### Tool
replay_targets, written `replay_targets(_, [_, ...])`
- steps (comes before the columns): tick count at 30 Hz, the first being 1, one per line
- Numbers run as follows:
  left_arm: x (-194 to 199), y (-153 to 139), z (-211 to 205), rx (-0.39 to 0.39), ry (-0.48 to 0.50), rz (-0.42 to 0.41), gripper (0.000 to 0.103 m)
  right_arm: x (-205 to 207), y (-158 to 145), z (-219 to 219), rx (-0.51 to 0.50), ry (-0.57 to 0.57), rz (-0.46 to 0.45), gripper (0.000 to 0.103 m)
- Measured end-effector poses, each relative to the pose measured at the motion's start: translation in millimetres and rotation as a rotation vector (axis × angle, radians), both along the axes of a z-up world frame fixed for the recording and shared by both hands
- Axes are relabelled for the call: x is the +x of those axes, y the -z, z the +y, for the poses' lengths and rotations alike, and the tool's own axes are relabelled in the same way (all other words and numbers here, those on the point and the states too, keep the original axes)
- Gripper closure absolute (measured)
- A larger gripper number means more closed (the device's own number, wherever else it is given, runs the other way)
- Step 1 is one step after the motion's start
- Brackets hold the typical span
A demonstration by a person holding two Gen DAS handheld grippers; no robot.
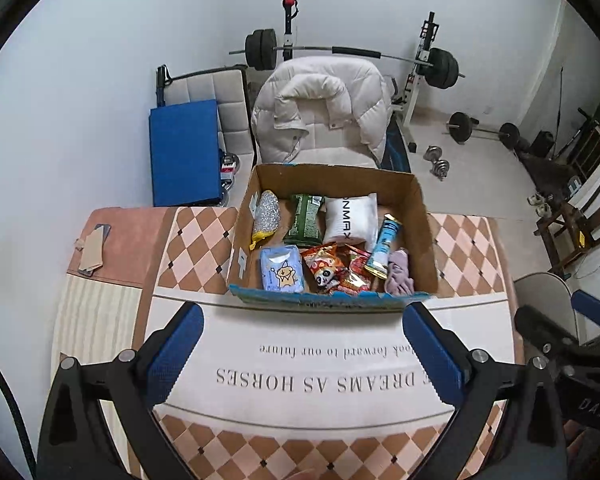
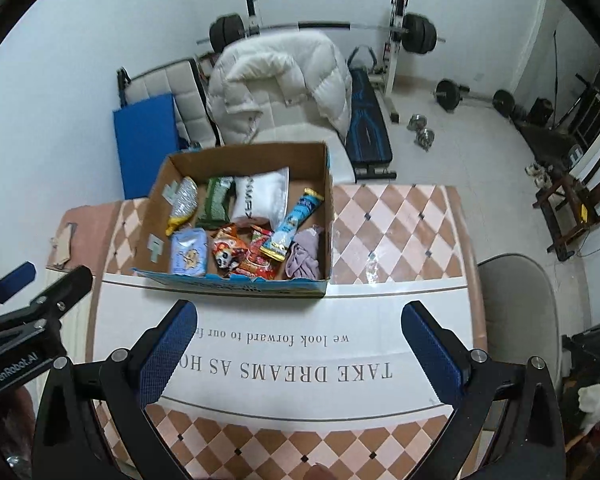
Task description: Organize soft objects
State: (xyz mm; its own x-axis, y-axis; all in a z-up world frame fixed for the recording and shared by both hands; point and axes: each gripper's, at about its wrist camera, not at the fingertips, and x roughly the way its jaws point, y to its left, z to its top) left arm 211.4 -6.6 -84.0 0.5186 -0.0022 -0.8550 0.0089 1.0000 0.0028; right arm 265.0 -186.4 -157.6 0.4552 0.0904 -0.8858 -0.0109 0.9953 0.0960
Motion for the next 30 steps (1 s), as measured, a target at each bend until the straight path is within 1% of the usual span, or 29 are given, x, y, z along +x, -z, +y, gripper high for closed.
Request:
replay_targets(4, [-26, -20, -2, 0.006, 0.011, -0.022, 0.001, -34, -33, -2, -0.002, -0.003, -0.056, 0.0])
replay_targets(6, [-39, -30, 0, -0.006, 0.011, -0.031, 0.001, -53, -49, -4, -0.001, -0.007, -0.076, 0.0])
replay_targets(10, [-59, -47, 2, -0.027, 0.009, -0.046, 0.001, -83, -75, -5, -0.012, -0.01, -0.119, 0.0])
replay_targets(14, [-75, -63, 2, -0.014, 0.006, -0.045, 0.001, -106, -97, -5, -0.035, -0.012, -0.158, 0.0])
replay_targets(16, [-82, -68, 4, -0.014, -0.003, -0.047, 0.001, -116, -106, -4, -0.031, -0.019, -0.17, 0.0])
replay_targets(20, [-95, -80, 8, -0.044, -0.009, -0.057, 0.001, -133, -119, -3, -0.035, -0.033, -0.189, 0.0])
replay_targets(24, [-102, -89, 8, -0.025, -0.015, -0.088, 0.001, -145, -129, -1, -0.041, -0.046, -0.2, 0.0])
replay_targets(30, [-101, -86, 6, -0.016, -0.022, -0.103, 0.001, -148, -133, -3, -0.051, -0.04, -0.213, 0.0])
